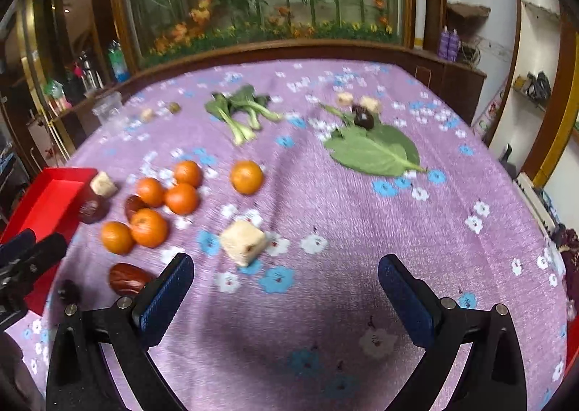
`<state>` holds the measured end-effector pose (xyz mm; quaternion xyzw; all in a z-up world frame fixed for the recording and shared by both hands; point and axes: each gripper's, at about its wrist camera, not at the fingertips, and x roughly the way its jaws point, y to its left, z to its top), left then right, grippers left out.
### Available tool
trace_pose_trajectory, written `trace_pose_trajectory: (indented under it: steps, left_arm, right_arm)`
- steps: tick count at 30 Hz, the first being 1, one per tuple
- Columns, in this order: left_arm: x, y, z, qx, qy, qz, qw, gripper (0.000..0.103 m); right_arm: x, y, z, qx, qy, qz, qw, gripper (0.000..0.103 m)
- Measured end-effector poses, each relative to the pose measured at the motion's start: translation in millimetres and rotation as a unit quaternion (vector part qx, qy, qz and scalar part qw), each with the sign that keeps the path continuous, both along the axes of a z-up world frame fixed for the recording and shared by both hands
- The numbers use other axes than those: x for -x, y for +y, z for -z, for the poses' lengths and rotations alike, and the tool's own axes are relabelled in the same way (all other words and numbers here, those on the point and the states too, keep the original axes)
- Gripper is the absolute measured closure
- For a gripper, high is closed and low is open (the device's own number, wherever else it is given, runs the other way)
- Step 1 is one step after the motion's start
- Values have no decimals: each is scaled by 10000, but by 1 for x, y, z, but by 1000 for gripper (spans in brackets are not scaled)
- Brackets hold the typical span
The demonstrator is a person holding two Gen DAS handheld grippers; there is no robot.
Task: Organize fruits
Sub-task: 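Move the left tool toward the small dark fruit while the right tool approaches the red date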
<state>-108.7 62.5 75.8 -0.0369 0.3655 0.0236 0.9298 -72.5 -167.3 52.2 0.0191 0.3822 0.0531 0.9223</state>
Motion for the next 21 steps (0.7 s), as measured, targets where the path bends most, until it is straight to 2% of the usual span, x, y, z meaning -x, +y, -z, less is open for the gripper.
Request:
trace_pose_trajectory:
  steps: [3, 8, 11, 17, 21]
  left_arm:
    - [7, 5, -3, -13, -47, -44, 10000, 13]
    - [20, 18, -3, 193, -104, -91, 9997, 13]
    - [29, 36, -6, 345, -157, -171, 9991, 13]
    - [43, 101, -4, 813, -261, -786, 9932, 13]
    - [41, 106, 3, 996, -117, -664, 9927, 13]
  right_arm:
    - [14, 7, -12, 17, -323, -75, 9995, 0]
    - [34, 22, -23, 189, -862, -261, 9958, 0]
    - [36, 25, -21, 163, -757, -377, 9963, 0]
    - [35, 14, -14, 65, -460, -470, 9978, 0]
    - [33, 10, -7, -79, -308, -611, 9976, 4]
